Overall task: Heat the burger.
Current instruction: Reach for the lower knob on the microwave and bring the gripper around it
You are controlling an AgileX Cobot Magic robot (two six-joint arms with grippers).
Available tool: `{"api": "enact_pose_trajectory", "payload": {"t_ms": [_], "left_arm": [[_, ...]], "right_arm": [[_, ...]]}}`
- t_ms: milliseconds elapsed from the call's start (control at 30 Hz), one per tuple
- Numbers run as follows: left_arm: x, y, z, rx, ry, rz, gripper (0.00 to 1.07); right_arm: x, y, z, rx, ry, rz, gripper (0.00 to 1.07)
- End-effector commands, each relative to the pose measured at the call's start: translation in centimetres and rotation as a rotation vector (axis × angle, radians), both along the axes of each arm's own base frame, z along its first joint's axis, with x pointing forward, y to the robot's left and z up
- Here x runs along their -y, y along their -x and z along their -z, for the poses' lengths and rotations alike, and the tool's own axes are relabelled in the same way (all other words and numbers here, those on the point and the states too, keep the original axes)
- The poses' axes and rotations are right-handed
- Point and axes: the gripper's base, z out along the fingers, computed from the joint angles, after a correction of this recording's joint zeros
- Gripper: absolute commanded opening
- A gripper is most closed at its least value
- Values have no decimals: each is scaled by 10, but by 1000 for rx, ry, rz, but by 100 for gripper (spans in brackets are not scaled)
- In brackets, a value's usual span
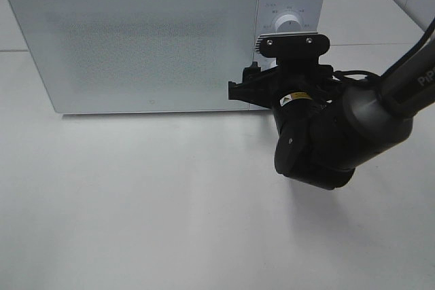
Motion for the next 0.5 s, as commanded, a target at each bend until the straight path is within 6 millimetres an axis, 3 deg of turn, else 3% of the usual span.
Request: {"api": "enact_pose_trajectory", "payload": {"t_ms": [33, 500], "left_arm": [[0, 3, 0, 33, 3, -8, 98], [0, 2, 0, 27, 4, -8, 98]], "right_arm": [[0, -7, -3, 52, -11, 18, 76], [6, -16, 2, 27, -30, 44, 75]]}}
